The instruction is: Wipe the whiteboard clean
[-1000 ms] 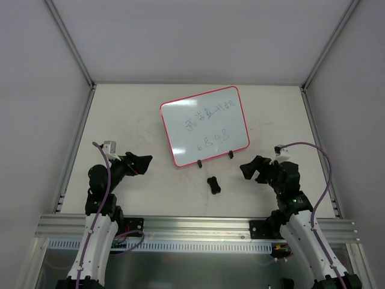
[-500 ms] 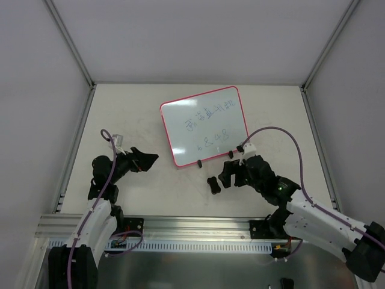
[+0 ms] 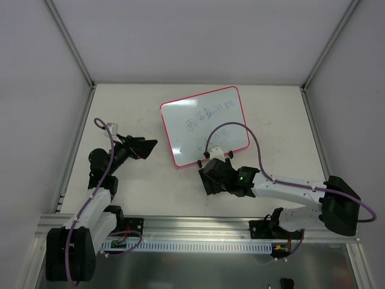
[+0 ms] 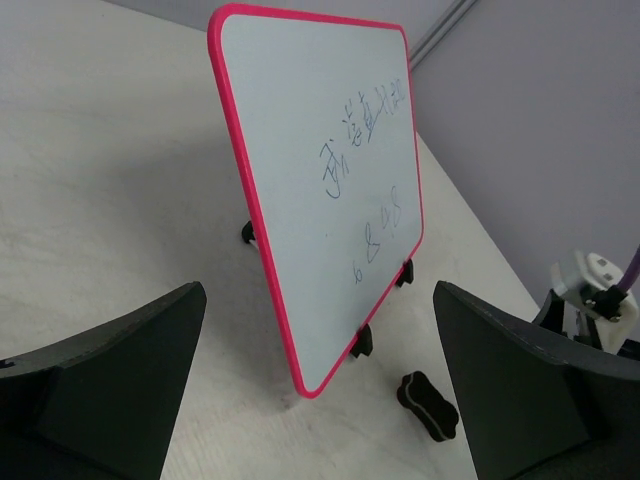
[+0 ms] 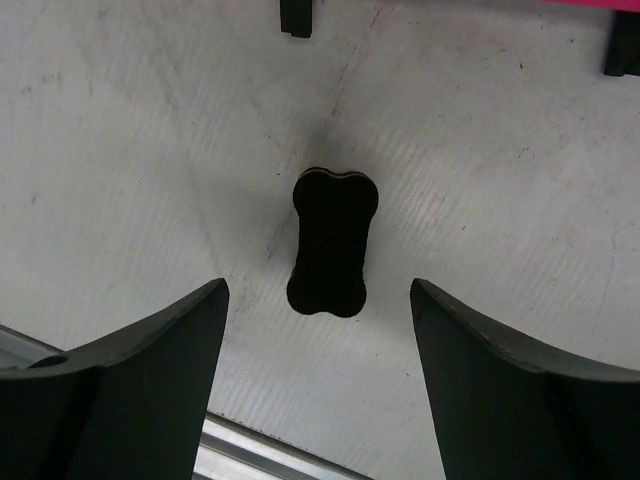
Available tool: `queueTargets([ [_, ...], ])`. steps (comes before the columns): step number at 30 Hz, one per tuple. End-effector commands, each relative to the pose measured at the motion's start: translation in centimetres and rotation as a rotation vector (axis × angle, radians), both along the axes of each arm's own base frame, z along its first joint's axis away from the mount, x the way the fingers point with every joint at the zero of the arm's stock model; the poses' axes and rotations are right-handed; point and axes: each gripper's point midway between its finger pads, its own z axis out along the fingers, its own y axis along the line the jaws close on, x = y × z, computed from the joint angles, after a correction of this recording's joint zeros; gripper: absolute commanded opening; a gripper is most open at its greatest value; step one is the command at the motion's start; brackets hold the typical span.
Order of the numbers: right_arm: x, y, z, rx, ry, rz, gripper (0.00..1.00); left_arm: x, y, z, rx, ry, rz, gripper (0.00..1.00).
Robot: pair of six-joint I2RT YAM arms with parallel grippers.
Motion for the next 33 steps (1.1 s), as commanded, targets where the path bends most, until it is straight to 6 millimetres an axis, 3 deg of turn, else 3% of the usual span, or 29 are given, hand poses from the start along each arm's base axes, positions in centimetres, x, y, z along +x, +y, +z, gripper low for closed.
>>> queueTargets([
  [1, 0.6, 0.0, 0.3, -0.04, -0.003, -0.05, 0.77, 0.8, -0.6, 3.9, -0.035, -0.133, -0.033, 0.99],
  [10, 0.5, 0.2, -1.7, -0.059, 0.091, -0.094, 0.67, 2.8, -0.7, 3.6, -0.054, -0.146, -0.043, 0.99],
  [12, 0.5, 0.1, -2.1, -0.062, 0.098, -0.098, 0.62, 2.8, -0.7, 3.6, -0.037, -0.159, -0.043, 0.99],
  [15, 0.6, 0.4, -2.4, -0.066, 0.101, -0.102, 0.67, 2.8, -0.5, 3.7, -0.023, -0.168, -0.034, 0.99],
  [22, 0.6, 1.5, -3.7, -0.049, 0.149, -0.094, 0.65, 2.6, -0.5, 4.0, -0.011, -0.183, -0.032, 0.99],
  [26, 0.9, 1.6, -3.9, -0.053, 0.146, -0.1, 0.57, 2.5, -0.4, 3.8, 0.003, -0.187, -0.024, 0.99],
  [33, 1.4, 1.8, -4.2, -0.068, 0.142, -0.101, 0.54, 2.5, -0.3, 3.7, 0.015, -0.191, -0.018, 0.99],
])
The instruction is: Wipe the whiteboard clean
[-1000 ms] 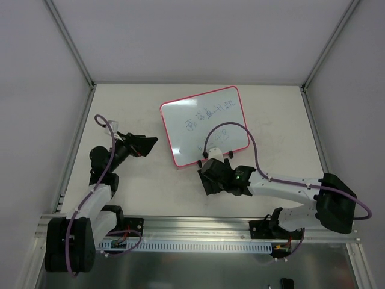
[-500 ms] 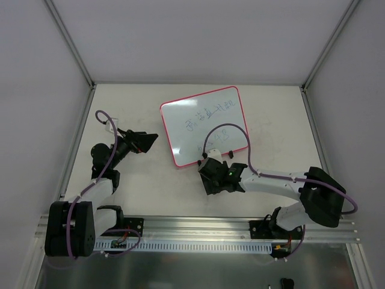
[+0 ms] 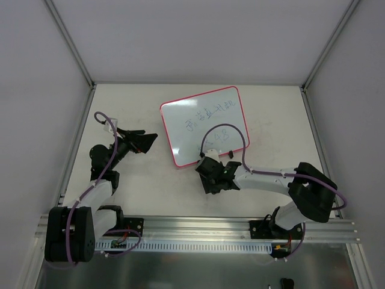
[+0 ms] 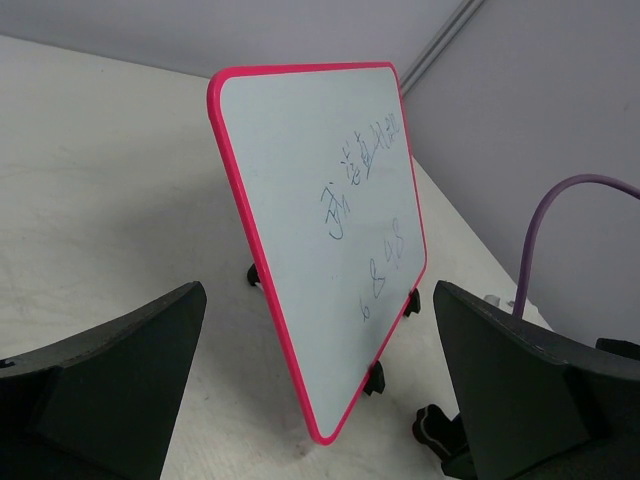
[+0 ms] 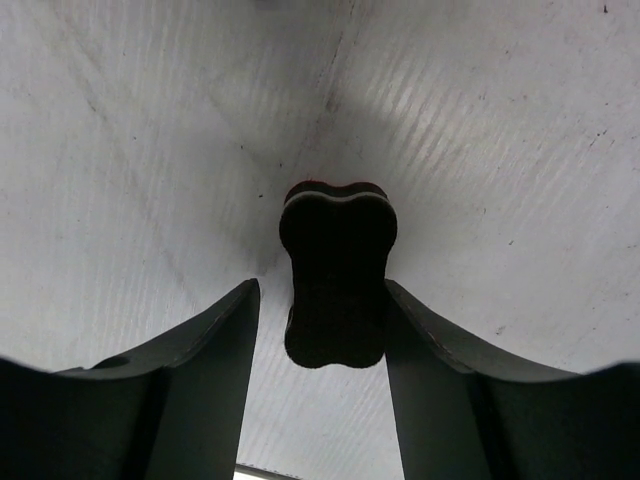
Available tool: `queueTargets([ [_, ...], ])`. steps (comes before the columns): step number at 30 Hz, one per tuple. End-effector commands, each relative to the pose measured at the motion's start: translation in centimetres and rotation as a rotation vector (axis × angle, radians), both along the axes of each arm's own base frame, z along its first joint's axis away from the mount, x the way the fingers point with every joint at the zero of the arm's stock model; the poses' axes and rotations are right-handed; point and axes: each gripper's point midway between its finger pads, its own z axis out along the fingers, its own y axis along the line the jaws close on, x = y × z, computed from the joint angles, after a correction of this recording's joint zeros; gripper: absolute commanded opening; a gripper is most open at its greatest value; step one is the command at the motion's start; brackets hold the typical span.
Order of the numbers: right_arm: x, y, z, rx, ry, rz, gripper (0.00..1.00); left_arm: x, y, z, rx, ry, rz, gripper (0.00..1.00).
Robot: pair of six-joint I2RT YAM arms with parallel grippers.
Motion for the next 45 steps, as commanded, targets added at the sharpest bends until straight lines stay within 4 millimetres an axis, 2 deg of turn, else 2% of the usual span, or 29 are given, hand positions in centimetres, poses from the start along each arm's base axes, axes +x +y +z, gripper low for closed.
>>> queueTargets([
  [1, 1.1, 1.3, 0.9, 0.033, -0.029, -0.016, 0.55, -0.1, -0.3, 2.1, 0.031, -0.103, -0.013, 0.99],
  [4, 1.4, 1.2, 1.1, 0.027, -0.043, -0.019, 0.54, -0.1, -0.3, 2.1, 0.031, -0.104, -0.016, 0.99],
  [7, 1.6, 1.1, 0.9, 0.018, -0.039, -0.022, 0.49, -0.1, -0.3, 2.0, 0.032, -0.103, -0.018, 0.99],
  [19, 2.4, 0.4, -0.1, -0.019, -0.031, -0.035, 0.44, 0.0, -0.5, 1.7, 0.03, -0.094, -0.029, 0.99],
  [20, 2.6, 0.4, -0.2, -0.022, -0.03, -0.036, 0.41, 0.0, -0.5, 1.7, 0.031, -0.097, -0.033, 0.99],
  [22, 2.5, 0.3, -0.4, -0.026, -0.027, -0.036, 0.28, 0.2, -0.6, 1.5, 0.032, -0.093, -0.04, 0.99],
  [24, 2.5, 0.1, -0.2, -0.024, -0.032, -0.036, 0.28, 0.5, -0.7, 1.3, 0.029, -0.08, -0.043, 0.99],
  [25, 2.6, 0.1, 0.2, -0.012, -0.04, -0.036, 0.24, 0.6, -0.7, 1.2, 0.027, -0.074, -0.047, 0.99],
  [29, 2.9, -0.2, 2.0, 0.036, -0.067, -0.039, 0.22, 1.9, -1.0, 0.5, 0.004, -0.013, -0.072, 0.99],
  [30, 3.1, -0.3, 2.4, 0.046, -0.072, -0.037, 0.2, 2.1, -1.2, 0.9, 0.0, -0.028, -0.084, 0.99],
  [31, 3.2, -0.7, 2.6, 0.048, -0.077, -0.035, 0.19, 2.5, -1.3, 0.2, -0.015, -0.005, -0.089, 0.99],
  [32, 3.5, -0.9, 3.6, 0.07, -0.092, -0.042, 0.17, 2.6, -1.3, 0.1, -0.021, -0.008, -0.095, 0.99],
  [36, 4.2, -2.0, 6.0, 0.085, -0.142, -0.047, 0.07, 3.0, -2.3, 0.2, -0.037, -0.032, -0.184, 0.99],
  [37, 4.3, -2.4, 6.4, 0.077, -0.15, -0.05, 0.02, 3.7, -2.6, -0.2, -0.057, -0.002, -0.212, 0.95],
  [38, 4.7, -2.7, 7.1, 0.078, -0.174, -0.056, 0.0, 3.5, -3.1, 0.2, -0.054, -0.034, -0.257, 0.93],
  [42, 5.6, -2.9, 9.4, 0.104, -0.233, -0.06, 0.0, 4.5, -3.3, -0.5, -0.083, -0.021, -0.281, 0.87],
  [45, 6.3, -2.8, 10.9, 0.128, -0.255, -0.053, 0.0, 5.3, -3.3, -1.3, -0.08, -0.007, -0.282, 0.88],
])
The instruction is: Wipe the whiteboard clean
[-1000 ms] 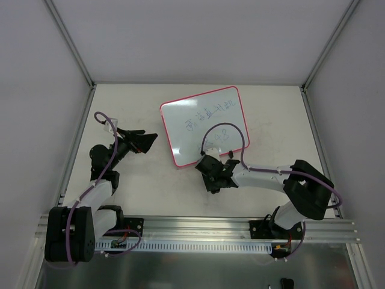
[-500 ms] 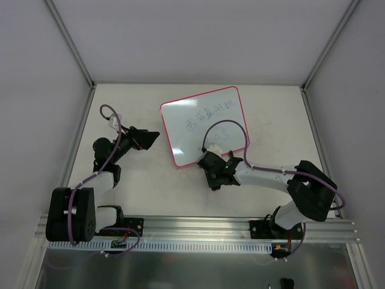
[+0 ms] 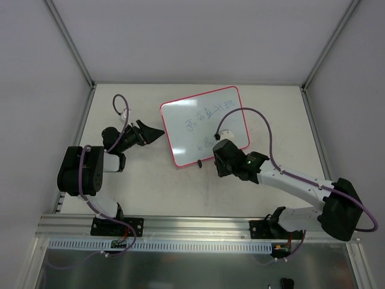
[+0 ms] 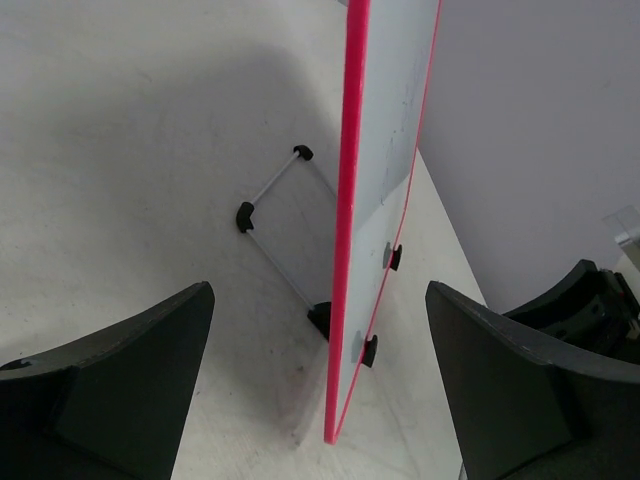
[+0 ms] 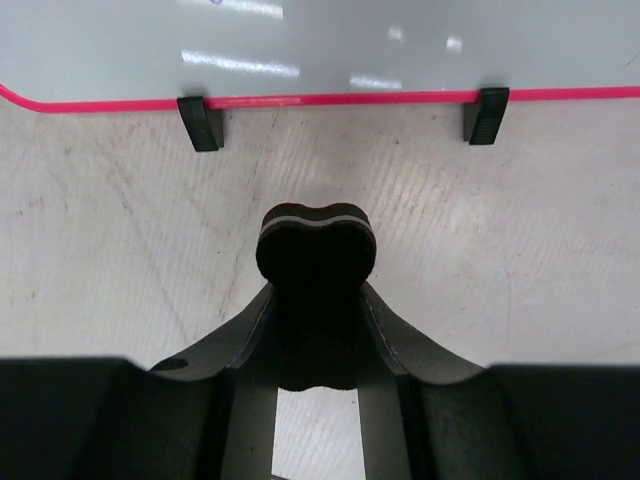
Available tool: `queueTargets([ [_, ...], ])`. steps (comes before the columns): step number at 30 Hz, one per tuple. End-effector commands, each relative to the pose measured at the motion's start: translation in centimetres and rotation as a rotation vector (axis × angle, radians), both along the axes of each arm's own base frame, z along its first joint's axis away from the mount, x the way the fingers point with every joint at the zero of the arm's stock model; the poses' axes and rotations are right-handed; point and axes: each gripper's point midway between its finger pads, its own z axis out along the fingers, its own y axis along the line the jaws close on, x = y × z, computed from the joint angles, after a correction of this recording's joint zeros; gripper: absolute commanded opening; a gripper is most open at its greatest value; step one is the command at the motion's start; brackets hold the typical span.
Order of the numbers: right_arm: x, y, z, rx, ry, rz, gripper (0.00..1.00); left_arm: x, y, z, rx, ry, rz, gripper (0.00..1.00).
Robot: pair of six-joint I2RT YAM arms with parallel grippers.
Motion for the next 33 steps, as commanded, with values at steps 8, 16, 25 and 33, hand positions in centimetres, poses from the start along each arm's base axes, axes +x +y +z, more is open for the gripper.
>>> queueTargets([
  [8, 4.1, 1.1, 7.3, 0.063, -0.143, 0.036, 0.0, 0.2, -3.0, 5.2, -0.011, -0.336, -0.178, 0.86],
  [16, 6.6, 1.8, 10.1, 0.056, -0.22, 0.028, 0.0, -0.2, -4.9, 4.9, 0.002, -0.368, -0.279, 0.69],
  [25, 8.5, 4.1, 11.9, 0.122, -0.277, 0.077, 0.0, 0.0, -5.3, 4.4, 0.0, -0.364, -0.319, 0.62],
  [33, 10.5, 5.7, 12.1, 0.121, -0.312, 0.094, 0.0, -0.1, -5.9, 4.2, -0.001, -0.37, -0.374, 0.52],
])
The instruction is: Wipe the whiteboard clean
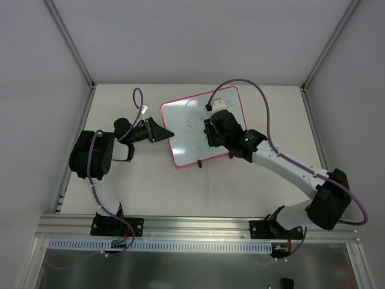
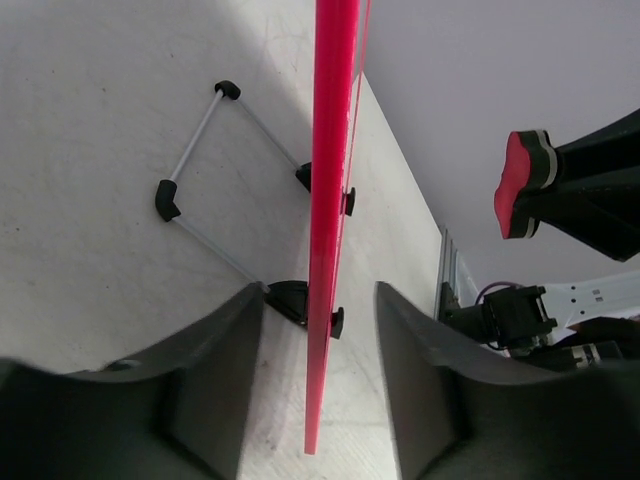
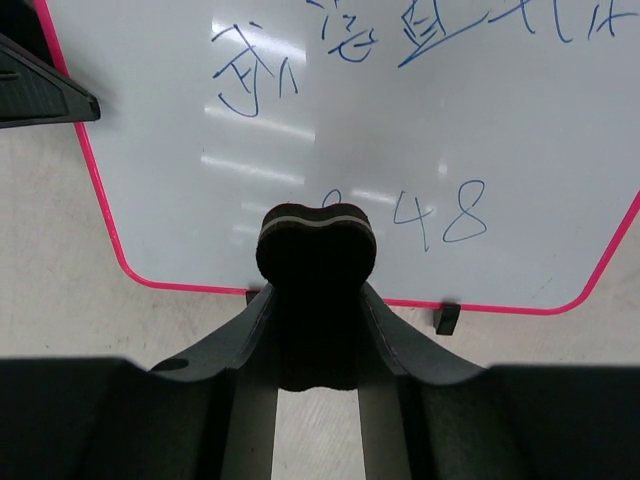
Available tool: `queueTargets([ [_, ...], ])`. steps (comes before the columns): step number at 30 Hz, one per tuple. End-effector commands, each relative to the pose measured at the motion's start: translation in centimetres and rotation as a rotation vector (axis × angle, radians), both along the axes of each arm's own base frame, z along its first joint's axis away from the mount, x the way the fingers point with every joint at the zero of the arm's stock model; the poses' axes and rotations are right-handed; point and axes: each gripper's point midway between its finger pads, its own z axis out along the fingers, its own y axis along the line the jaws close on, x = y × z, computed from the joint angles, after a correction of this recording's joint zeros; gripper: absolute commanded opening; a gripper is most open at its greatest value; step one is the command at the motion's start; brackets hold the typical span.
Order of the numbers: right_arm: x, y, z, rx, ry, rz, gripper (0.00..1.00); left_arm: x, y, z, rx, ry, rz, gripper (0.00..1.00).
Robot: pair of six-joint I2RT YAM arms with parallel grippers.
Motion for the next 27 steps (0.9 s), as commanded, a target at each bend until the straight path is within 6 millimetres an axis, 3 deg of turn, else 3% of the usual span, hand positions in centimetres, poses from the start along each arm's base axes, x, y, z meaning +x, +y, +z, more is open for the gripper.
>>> queueTargets([
  [1, 1.9, 1.8, 2.7, 0.047, -0.078, 0.025, 0.0, -0.1, -0.8, 5.6, -0.026, -0.432, -0.067, 0.44],
  [14, 5.1, 4.8, 2.2, 0.032, -0.131, 0.061, 0.0, -0.4, -1.3, 5.5, -0.024, -0.437, -0.091, 0.37],
  [18, 6.2, 5.6, 2.1, 0.012, -0.178, 0.088, 0.0, -0.4, -1.4, 5.4, -0.022, -0.442, -0.097, 0.3],
  [22, 6.7, 6.3, 2.0, -0.01, -0.19, 0.128, 0.0, -0.4, -1.5, 5.4, -0.021, -0.446, -0.101, 0.15],
  [27, 6.7, 7.8, 2.1, 0.022, -0.174, 0.198, 0.0, -0.2, -1.5, 5.3, -0.024, -0.438, -0.107, 0.1],
])
